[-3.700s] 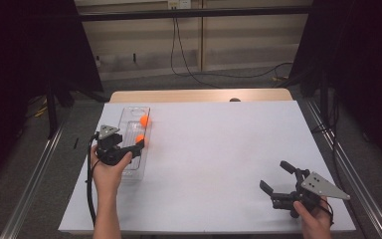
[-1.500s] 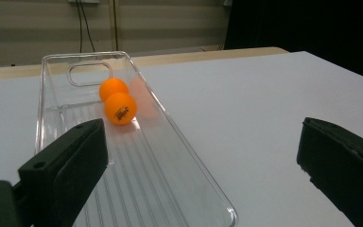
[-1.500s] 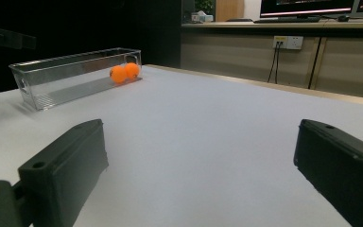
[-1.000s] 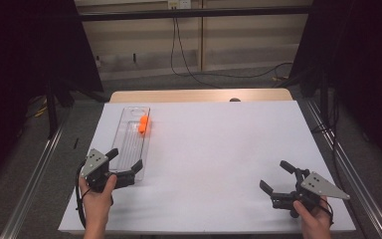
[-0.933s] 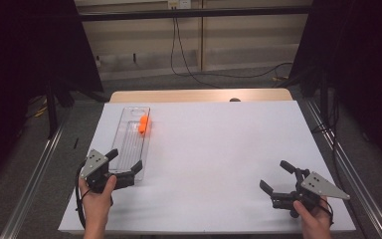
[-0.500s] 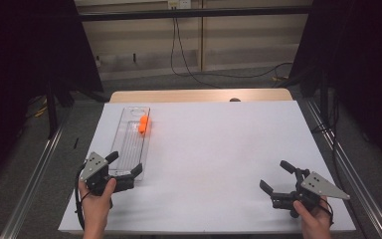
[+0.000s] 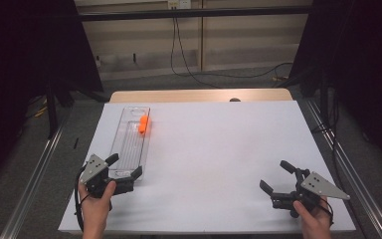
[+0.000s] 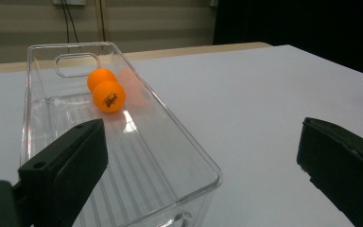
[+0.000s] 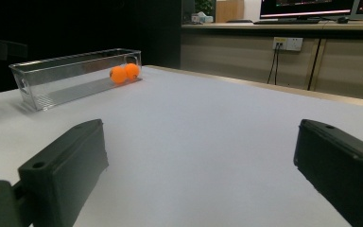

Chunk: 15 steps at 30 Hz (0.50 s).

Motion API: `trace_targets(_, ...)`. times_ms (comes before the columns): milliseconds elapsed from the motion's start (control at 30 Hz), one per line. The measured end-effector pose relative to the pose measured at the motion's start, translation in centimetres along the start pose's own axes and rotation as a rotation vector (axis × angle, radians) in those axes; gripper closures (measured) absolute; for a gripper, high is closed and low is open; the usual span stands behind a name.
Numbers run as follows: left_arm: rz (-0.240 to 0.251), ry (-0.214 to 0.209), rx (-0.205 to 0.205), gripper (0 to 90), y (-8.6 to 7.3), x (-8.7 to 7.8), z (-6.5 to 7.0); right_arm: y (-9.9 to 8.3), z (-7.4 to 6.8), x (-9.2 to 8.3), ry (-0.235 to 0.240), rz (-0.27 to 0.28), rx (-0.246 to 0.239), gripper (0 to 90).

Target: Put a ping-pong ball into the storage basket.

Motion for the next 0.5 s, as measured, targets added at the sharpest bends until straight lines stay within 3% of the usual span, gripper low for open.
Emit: trace_targets(500,0.012,0.002,-0.010,2.7,-0.45,-0.29,-0.35,0.02,-0.11,0.00,0.004,0.001,-0.001,2.8)
Point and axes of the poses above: each handheld gripper's, and its own axes: x roughly forward along the jaws, y roughly out of its top, z roughly to its right, the point moved 10 cm from there along x, roughly forward along the jaws, and after that the axes turned 1 degree about -y, right-handed, at the moved point
